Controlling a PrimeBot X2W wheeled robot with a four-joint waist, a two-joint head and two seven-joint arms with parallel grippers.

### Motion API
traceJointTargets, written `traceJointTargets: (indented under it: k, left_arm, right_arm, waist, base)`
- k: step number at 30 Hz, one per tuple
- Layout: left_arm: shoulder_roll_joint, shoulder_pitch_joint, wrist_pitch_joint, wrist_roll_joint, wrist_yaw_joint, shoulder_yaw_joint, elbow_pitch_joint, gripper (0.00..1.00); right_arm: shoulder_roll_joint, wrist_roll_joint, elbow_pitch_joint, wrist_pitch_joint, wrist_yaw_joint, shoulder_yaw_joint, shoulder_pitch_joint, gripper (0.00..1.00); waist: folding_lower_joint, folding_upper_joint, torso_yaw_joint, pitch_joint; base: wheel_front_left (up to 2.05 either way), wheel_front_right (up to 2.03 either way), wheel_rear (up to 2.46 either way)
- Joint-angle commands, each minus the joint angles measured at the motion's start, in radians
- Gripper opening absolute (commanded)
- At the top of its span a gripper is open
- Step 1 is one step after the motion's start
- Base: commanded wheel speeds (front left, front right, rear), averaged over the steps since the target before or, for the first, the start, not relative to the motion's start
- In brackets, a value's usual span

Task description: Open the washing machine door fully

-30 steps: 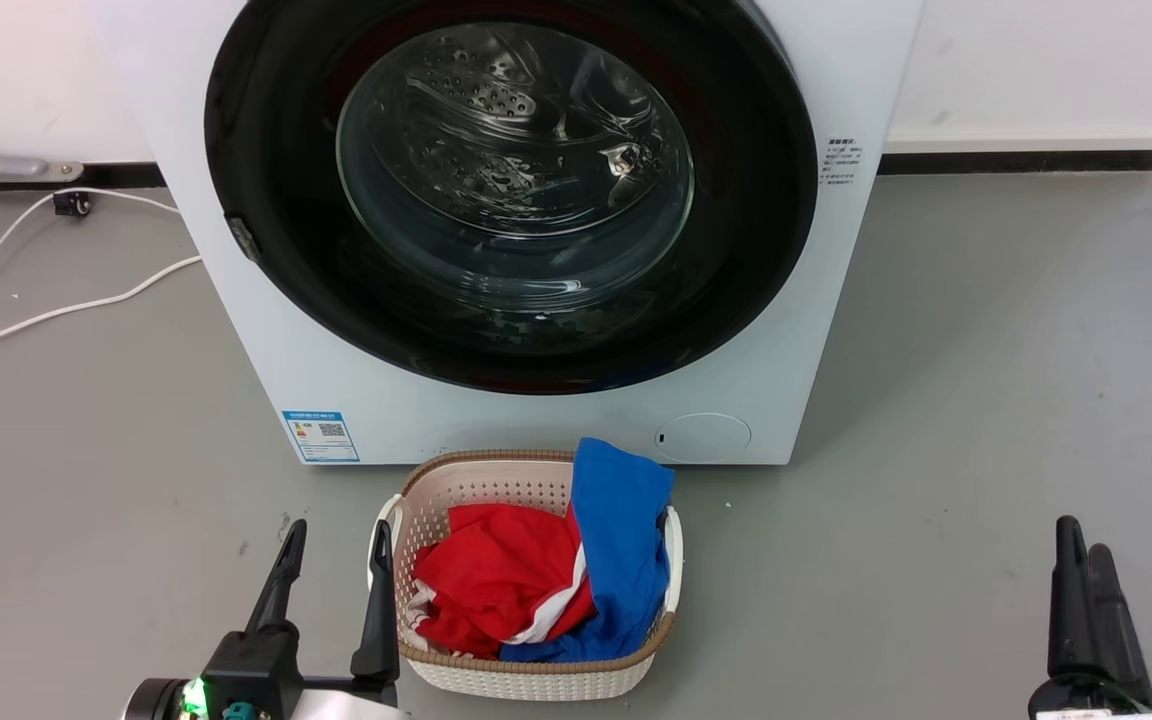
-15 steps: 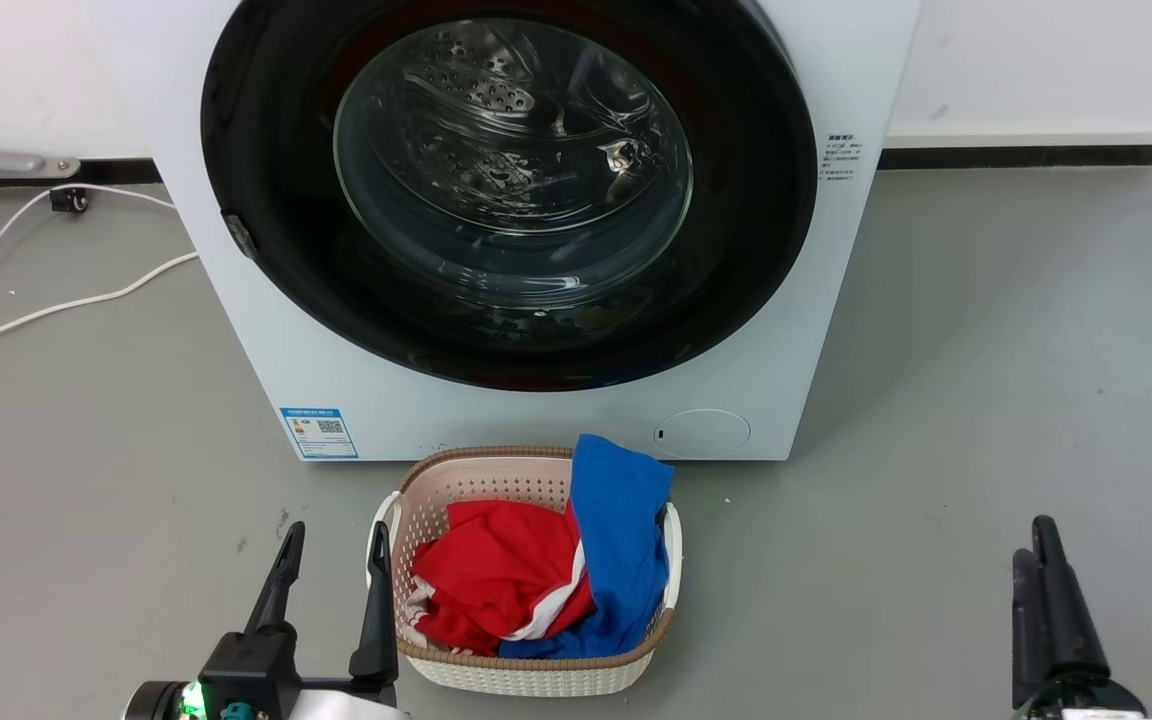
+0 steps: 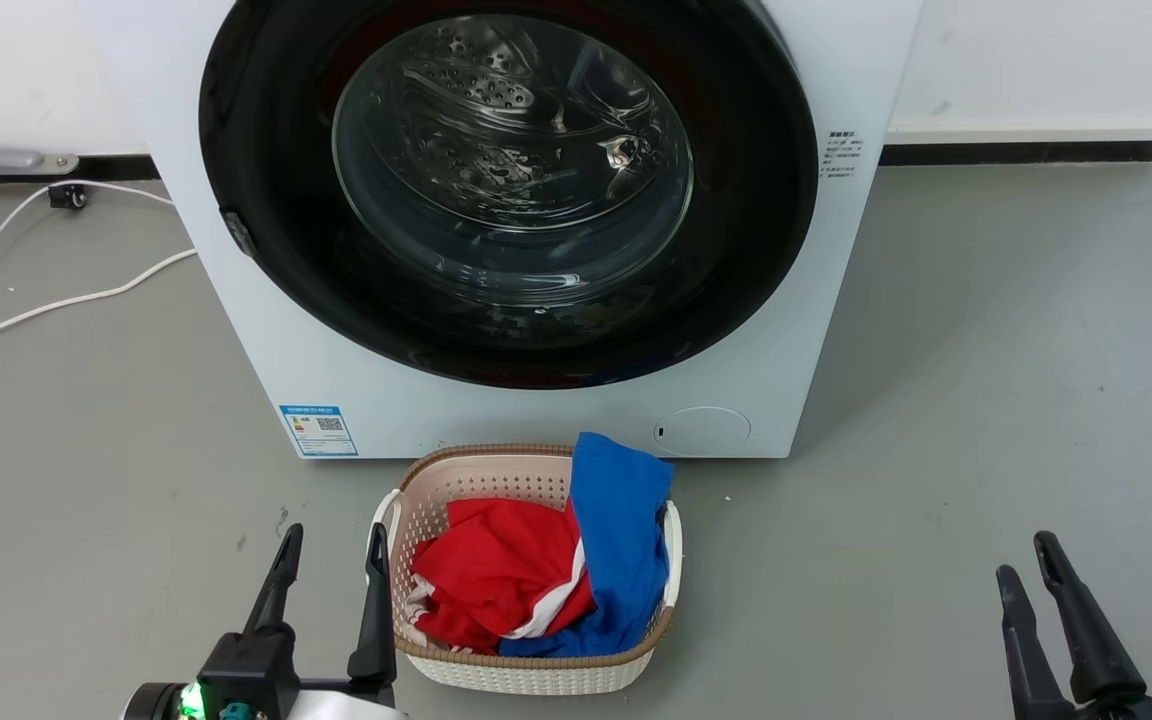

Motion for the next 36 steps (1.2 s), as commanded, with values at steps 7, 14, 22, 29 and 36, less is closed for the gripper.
traceJointTargets:
  k: [7,14,22,29,36]
  left_arm:
    - [0.0,0.001,-0.003,-0.005,0.006,-0.002,0.002,1.0]
    - [0.0,0.008,-0.003,-0.005,0.007,0.0,0.0,1.0]
    - [0.0,0.009,-0.003,-0.003,0.009,-0.003,-0.003,1.0]
    - [0.0,0.004,-0.003,-0.005,0.012,-0.002,-0.006,1.0]
    - [0.0,-0.017,-0.003,-0.007,0.014,-0.005,-0.013,1.0]
  right_arm:
    - [0.02,-0.023,0.013,0.058,0.0,-0.04,0.015,1.0]
    - [0.031,-0.053,0.016,0.08,0.0,-0.044,0.011,0.0]
    - [0.036,-0.055,0.01,0.084,0.0,-0.058,0.006,0.0]
    - [0.036,-0.037,0.036,0.081,0.0,-0.107,-0.062,0.0]
    - [0.011,-0.016,0.125,0.126,0.0,-0.218,-0.218,0.0]
  waist:
    - [0.0,0.0,0.003,-0.003]
    - [0.0,0.0,0.001,-0.006]
    - [0.0,0.0,0.001,-0.004]
    - [0.0,0.0,-0.002,0.007]
    - [0.0,0.0,0.002,0.04]
  base:
    - [0.0,0.0,0.0]
    - [0.0,0.0,0.0]
    - [0.0,0.0,0.0]
    - [0.0,0.0,0.0]
    - [0.0,0.0,0.0]
